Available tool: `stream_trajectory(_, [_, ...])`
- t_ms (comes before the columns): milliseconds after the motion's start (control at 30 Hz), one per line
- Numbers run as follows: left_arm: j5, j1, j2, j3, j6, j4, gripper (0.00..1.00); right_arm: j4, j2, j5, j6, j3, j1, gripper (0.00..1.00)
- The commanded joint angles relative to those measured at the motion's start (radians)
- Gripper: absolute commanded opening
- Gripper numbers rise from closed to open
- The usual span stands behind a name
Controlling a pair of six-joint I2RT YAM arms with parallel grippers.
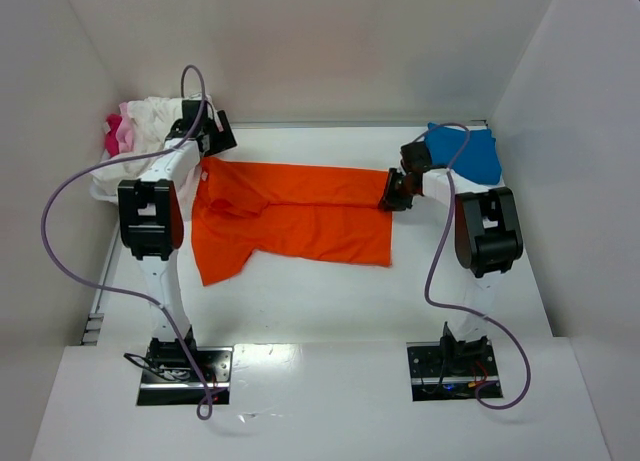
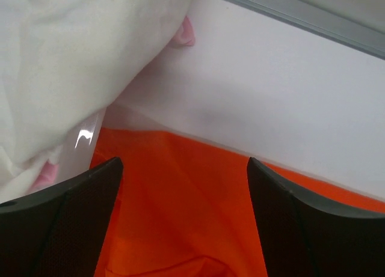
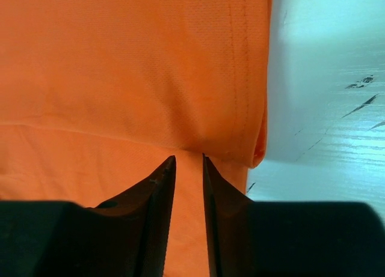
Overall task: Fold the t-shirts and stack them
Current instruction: Fold the flattened tshirt in 1/3 of the way
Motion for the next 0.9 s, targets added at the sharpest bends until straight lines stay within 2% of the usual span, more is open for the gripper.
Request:
stream_trajectory(0, [0.147, 0.009, -0.09, -0.03, 0.038, 0.039, 0.92, -0.002, -0.11, -0.033, 0.0, 0.032, 0.009, 0.28])
stream_trajectory(67, [0.219, -0.003, -0.111, -0.055, 0.056, 0.035, 0.92, -0.002, -0.126, -0.045, -0.004, 0.032, 0.009, 0.21])
stream_trajectory(200, [0.279, -0.054, -0.161, -0.096, 0.102, 0.014, 0.92, -0.002, -0.131, -0.055, -0.027, 0.045, 0.037, 0.1])
stream_trajectory(367, [0.26, -0.113, -0.239, -0.171, 0.143, 0.008, 0.96, -0.024, -0.071, 0.003, -0.041, 0.07, 0.077, 0.0])
stream_trajectory(500, [0.26, -0.121, -0.286, -0.2, 0.143, -0.001, 0.99, -0.103, 0.003, 0.06, -0.035, 0.121, 0.088, 0.0])
stream_trajectory(667, [0.26, -0.121, -0.327, -0.234, 0.143, -0.001, 0.99, -0.105, 0.014, 0.135, -0.044, 0.121, 0.097, 0.0])
stream_trajectory(867, [0.26, -0.121, -0.347, -0.243, 0.143, -0.01, 0.99, -0.18, 0.1, 0.206, -0.055, 0.183, 0.097, 0.0])
